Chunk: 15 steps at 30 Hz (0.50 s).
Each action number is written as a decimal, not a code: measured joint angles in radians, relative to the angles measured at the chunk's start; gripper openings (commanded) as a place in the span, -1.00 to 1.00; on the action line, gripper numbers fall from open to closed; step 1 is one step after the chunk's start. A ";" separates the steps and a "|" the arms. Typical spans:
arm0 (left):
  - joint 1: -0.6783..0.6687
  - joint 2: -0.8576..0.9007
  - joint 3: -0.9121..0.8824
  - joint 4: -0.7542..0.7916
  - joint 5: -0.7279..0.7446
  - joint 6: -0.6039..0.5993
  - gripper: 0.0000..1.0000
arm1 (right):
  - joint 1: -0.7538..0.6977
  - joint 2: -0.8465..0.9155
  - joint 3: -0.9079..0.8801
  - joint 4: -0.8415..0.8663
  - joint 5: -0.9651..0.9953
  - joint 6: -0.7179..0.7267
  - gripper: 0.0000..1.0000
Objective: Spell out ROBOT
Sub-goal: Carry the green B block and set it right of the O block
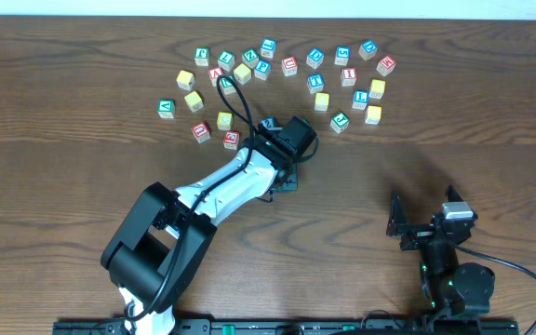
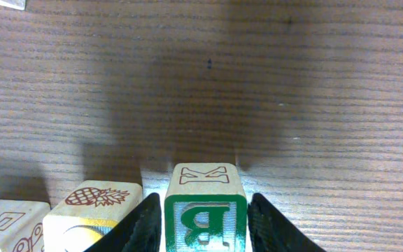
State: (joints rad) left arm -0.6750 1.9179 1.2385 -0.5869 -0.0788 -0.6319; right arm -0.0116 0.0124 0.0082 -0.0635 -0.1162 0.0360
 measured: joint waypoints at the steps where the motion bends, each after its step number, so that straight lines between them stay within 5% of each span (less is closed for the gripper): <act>1: 0.000 0.000 0.000 0.000 0.000 0.000 -0.17 | 0.000 0.000 0.000 0.000 0.000 0.000 0.99; 15: 0.024 0.000 0.135 -0.109 -0.003 0.117 0.06 | 0.000 0.000 0.000 0.000 0.000 0.000 0.99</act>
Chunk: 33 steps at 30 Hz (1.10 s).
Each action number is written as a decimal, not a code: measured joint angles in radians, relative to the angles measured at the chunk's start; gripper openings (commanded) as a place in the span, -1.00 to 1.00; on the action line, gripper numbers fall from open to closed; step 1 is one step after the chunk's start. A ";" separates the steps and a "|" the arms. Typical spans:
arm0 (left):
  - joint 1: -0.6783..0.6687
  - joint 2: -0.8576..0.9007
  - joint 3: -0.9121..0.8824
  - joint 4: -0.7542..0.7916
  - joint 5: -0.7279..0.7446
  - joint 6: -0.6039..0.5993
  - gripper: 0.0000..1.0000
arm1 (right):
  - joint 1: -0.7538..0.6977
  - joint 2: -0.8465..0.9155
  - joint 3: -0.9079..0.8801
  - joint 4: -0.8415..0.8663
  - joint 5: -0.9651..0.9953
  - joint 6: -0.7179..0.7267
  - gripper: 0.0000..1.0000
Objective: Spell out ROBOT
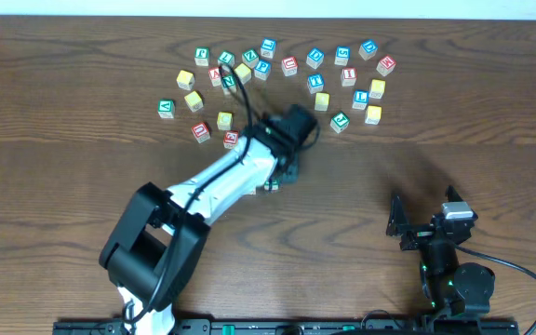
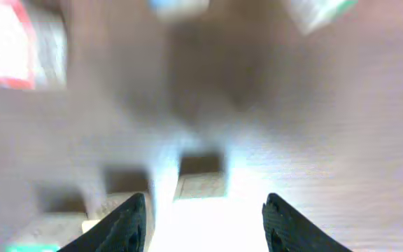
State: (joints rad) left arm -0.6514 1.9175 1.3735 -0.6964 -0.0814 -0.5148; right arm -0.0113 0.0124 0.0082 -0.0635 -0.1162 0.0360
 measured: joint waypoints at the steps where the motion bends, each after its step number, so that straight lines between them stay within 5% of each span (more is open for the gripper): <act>1: 0.010 -0.001 0.043 -0.013 0.000 0.019 0.06 | 0.000 0.000 0.000 0.000 0.000 0.000 0.98; 10: 0.115 0.020 0.362 0.034 0.004 0.138 0.06 | 0.000 0.000 0.000 0.000 0.000 0.000 0.99; 16: 0.139 0.201 0.550 0.081 0.008 0.211 0.08 | 0.000 0.000 0.000 0.000 0.000 0.000 0.99; 23: 0.134 0.410 0.643 0.189 0.019 0.244 0.13 | 0.000 0.000 0.000 0.000 0.000 0.000 0.98; 33: 0.116 0.463 0.651 0.311 0.023 0.251 0.14 | 0.000 0.000 0.000 0.000 0.000 0.000 0.98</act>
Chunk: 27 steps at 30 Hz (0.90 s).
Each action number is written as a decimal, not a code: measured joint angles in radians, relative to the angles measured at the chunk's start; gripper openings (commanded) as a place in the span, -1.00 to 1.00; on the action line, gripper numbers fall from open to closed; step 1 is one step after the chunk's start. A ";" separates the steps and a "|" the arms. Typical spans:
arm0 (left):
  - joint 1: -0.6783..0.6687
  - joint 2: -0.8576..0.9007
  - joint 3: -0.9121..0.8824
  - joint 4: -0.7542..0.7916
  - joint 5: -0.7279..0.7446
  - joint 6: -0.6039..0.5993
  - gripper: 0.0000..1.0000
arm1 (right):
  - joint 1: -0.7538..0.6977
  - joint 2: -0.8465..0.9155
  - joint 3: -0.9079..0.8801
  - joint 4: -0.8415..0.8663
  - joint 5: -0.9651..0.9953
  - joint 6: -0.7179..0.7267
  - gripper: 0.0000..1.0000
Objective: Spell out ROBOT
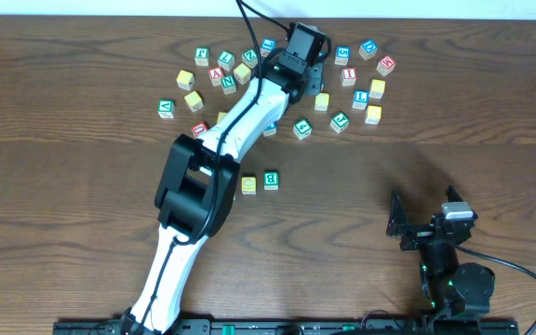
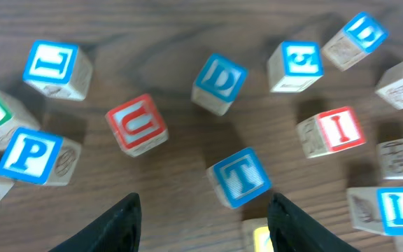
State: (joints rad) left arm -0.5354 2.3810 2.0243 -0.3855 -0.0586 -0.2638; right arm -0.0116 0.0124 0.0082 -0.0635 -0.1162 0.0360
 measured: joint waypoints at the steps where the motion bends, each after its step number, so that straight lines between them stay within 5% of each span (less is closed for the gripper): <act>1: -0.004 0.000 0.002 0.007 0.000 0.000 0.14 | 0.000 0.000 0.000 0.000 0.000 0.000 0.99; 20: -0.035 0.018 0.008 0.090 -0.029 -0.001 0.15 | 0.000 0.000 0.000 0.000 0.000 0.000 0.98; 27: -0.042 0.050 0.008 -0.027 -0.046 0.000 0.13 | 0.000 0.000 0.000 0.000 0.000 0.000 0.99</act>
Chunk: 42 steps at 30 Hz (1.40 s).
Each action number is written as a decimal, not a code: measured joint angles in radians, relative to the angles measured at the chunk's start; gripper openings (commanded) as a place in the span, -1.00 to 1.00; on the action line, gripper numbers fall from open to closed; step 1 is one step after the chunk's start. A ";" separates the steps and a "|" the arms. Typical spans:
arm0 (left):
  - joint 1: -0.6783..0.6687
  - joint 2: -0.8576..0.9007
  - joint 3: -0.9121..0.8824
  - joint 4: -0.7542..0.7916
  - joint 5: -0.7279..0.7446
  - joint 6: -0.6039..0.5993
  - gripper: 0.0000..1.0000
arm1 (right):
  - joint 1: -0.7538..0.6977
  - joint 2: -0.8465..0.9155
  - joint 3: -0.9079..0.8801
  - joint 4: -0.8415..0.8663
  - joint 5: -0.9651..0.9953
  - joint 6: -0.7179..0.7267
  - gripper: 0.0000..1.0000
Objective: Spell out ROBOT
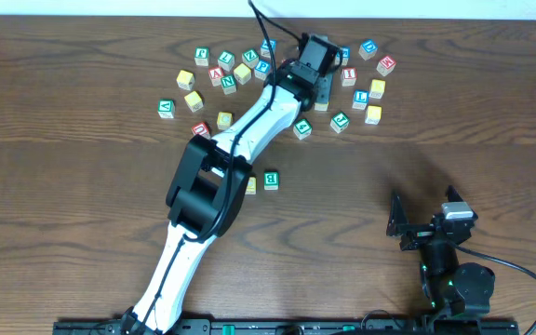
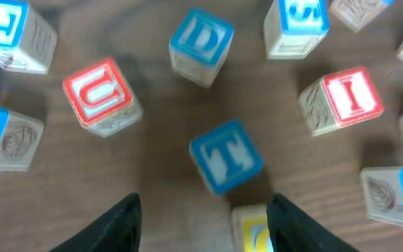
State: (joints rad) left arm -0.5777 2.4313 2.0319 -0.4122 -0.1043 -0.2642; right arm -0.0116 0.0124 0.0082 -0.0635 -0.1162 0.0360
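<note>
My left gripper (image 2: pixel 205 234) hangs open over the loose letter blocks at the back of the table, also seen as the left gripper (image 1: pixel 316 82) from overhead. A blue T block (image 2: pixel 226 155) lies just ahead of its fingers, roughly midway between them. Around it sit a red U block (image 2: pixel 102 96), a blue D block (image 2: pixel 201 43) and a red I block (image 2: pixel 343 100). Mid-table, a green B block (image 1: pixel 271 179) stands beside a yellow block (image 1: pixel 250 185) that the arm partly hides. My right gripper (image 1: pixel 424 219) rests open at the front right.
A yellow block (image 2: pixel 257 227) lies close to the left gripper's right finger. Several more blocks crowd the back of the table, among them a green block (image 1: pixel 302 127) and a blue P block. The left arm (image 1: pixel 240 140) stretches diagonally across the middle.
The left gripper has come nearer to the blocks and shifted slightly right. The blue T block now sits larger and more central ahead of its open fingers. The right arm has not moved.
The left gripper was shut on the green B block, set down on the table next to a pineapple-sided block. Then it was open and raised, with the B left in the row. Later it was over the back cluster, and now it is close above the blue T.
</note>
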 measured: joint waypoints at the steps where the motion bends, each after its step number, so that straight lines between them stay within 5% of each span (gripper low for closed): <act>1: -0.003 0.000 0.000 -0.013 0.000 0.000 0.13 | 0.000 0.000 0.000 0.000 0.000 0.000 0.99; 42: -0.063 0.031 0.000 -0.008 -0.006 0.060 0.13 | 0.000 0.000 0.000 0.000 0.000 0.000 0.99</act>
State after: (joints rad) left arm -0.6403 2.4622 2.0319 -0.4202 -0.1108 -0.2047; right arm -0.0113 0.0124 0.0082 -0.0635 -0.1162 0.0360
